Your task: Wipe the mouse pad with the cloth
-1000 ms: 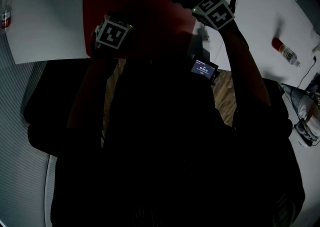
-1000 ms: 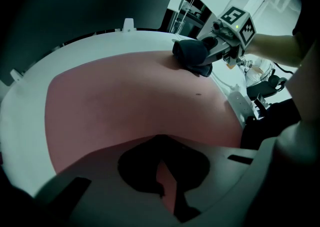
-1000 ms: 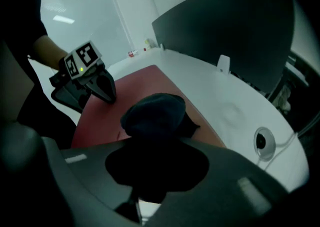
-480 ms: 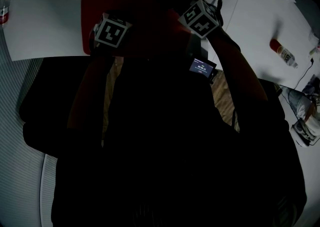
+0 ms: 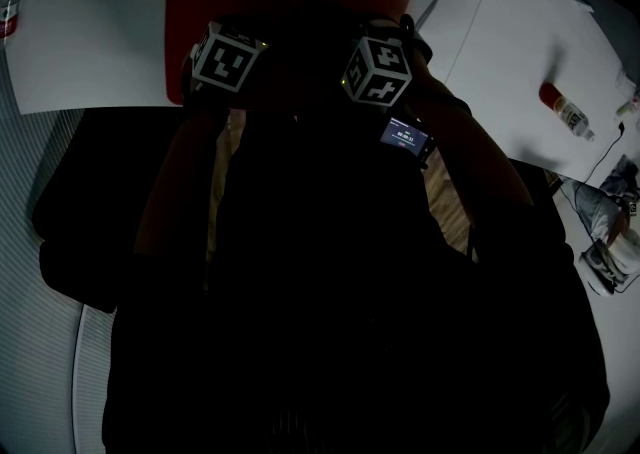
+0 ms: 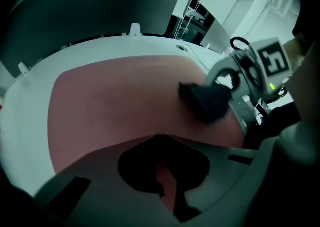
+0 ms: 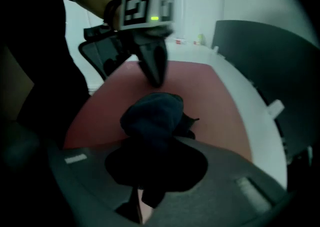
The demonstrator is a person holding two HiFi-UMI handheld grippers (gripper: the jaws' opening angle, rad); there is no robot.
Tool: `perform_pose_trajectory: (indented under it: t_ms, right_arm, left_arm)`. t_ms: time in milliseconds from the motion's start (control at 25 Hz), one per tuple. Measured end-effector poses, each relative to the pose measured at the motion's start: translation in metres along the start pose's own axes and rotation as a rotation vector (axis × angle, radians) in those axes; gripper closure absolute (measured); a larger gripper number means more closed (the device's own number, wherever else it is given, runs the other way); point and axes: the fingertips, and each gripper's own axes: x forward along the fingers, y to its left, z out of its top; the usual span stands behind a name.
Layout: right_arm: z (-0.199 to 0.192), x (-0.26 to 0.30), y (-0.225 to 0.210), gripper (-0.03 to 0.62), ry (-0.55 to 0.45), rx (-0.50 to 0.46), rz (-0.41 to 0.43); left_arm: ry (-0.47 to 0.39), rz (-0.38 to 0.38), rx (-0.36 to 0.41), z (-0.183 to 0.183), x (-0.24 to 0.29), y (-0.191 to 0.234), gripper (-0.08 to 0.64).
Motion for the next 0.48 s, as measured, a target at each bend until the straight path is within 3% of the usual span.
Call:
perform_pose_trajectory:
  t_ms: [120,240,360,480]
  right_arm:
    - [-0.031,-0.021,-0.068,0.525,0.022,0.151,-0.139]
    - [-0.042,-0.033,-0.1,0.525,0.034,0.272,-0.177]
    - [-0.037,-0.03,-0.091,0.534,0.046,0.306,-0.213]
    - [-0.014,-0.016,-0.045,0.532,0.016,0.298,-0.129]
  left_arm:
    - [-0.009,0.006,0.0,0.003,-0.001,-0.001,0.551]
    - [-0.011,0.011,0.002,0.002,-0.002,-0.003,0.551]
    - [-0.014,0.014,0.007,0.003,-0.002,-0.002,0.551]
    - [-0.01,0.007,0.004,0.003,-0.002,-0.003,0.551]
